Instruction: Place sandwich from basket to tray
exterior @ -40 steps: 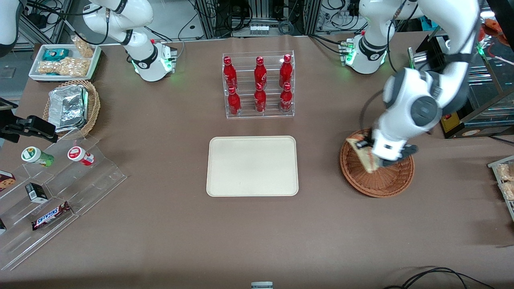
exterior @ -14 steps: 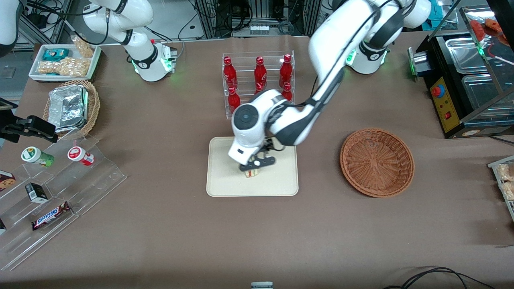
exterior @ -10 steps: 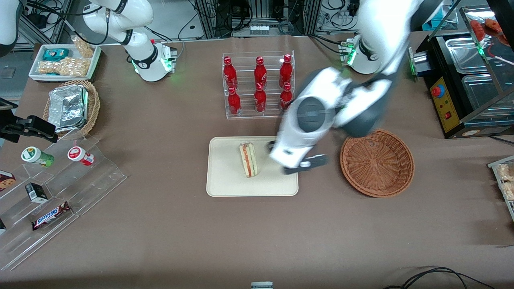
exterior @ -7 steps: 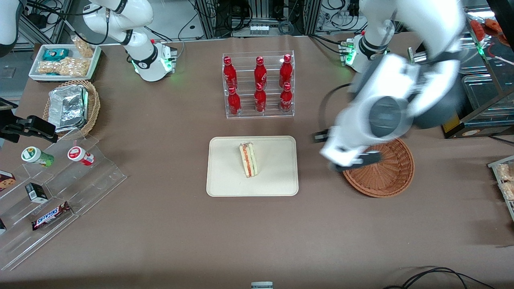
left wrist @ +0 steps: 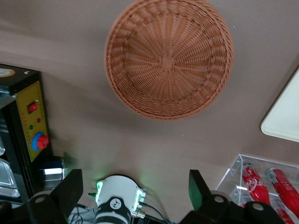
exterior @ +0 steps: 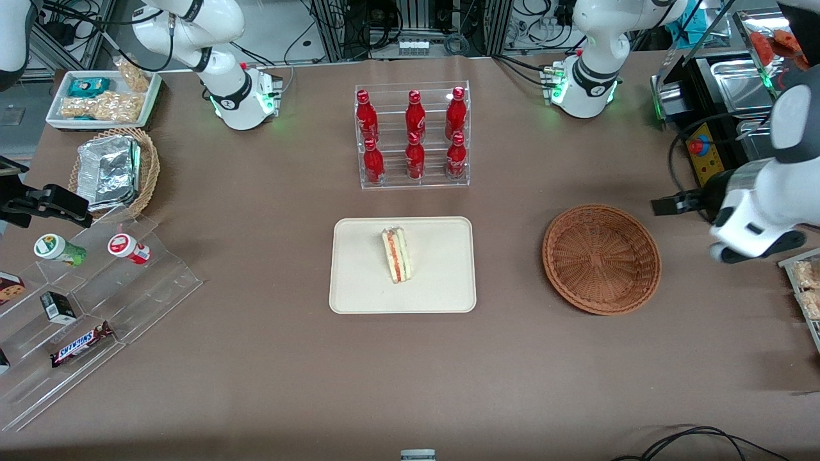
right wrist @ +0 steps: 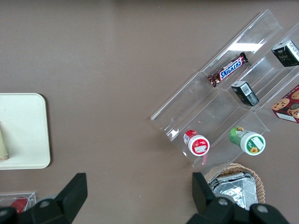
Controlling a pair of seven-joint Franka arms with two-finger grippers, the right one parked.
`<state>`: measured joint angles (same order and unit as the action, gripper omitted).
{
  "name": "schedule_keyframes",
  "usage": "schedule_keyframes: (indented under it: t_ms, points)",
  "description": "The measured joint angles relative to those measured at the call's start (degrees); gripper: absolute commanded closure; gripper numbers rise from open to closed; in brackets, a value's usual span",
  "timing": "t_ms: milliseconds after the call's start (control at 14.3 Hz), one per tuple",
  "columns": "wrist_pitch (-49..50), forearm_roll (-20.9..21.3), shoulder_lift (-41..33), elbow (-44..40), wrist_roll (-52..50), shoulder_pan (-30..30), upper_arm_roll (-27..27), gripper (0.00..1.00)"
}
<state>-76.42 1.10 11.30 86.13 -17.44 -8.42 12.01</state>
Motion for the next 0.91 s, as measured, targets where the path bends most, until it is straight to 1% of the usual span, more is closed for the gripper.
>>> schedule_keyframes:
  t_ms: [140, 210, 350, 630, 910]
  points:
    - [-3.1, 0.6, -5.2, 5.2, 0.4, -0.1, 0.1, 0.0]
    - [-3.4, 0.6, -7.4, 6.6, 1.6, -0.2, 0.1, 0.0]
    - [-3.3, 0.7, -10.1, 6.5, 3.9, -0.5, 0.1, 0.0]
    - [-2.6, 0.7, -10.7, 2.2, 5.2, -0.7, 0.2, 0.0]
    - [-3.7, 0.7, -10.7, 0.9, 5.2, -0.7, 0.2, 0.0]
